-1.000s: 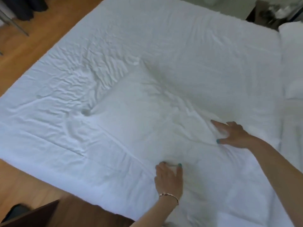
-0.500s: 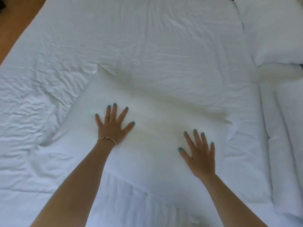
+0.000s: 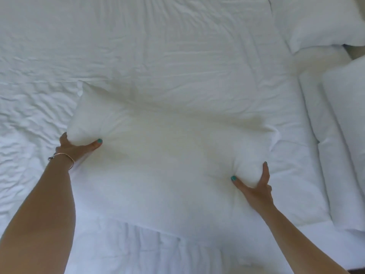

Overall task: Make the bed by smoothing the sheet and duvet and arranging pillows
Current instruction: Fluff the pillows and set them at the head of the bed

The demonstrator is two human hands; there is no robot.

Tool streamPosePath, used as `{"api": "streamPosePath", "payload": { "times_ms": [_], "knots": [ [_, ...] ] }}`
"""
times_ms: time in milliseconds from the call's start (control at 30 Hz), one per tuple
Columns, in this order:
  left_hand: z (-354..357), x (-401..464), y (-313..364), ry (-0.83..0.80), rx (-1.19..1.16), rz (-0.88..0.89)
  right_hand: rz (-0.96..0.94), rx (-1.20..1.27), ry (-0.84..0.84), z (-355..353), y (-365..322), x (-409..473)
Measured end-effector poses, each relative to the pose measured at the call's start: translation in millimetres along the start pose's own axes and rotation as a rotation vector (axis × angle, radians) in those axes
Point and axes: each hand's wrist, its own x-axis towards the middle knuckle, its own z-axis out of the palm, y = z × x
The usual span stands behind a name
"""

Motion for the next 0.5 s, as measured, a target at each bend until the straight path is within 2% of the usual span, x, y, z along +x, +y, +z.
{"api": "streamPosePath", "payload": {
  "times_ms": [133,233,367,500],
  "knots": [
    [10,-44,5,0.134,-0.029,0.187,-0.217,0.184,0.045,-7,-3,-16],
    [-2,-82,17,0.242,0.007,0.267,-0.285,0.257,0.052,-24,-17,-36],
    [-30,-125,50,0.24,0.022,0.379,-0.364,0.307,0.07,-68,-31,-57],
    [-36,-182,118,0.218,-0.008,0.56,-0.406,0.359,0.183,-131,-23,-67]
  ]
}}
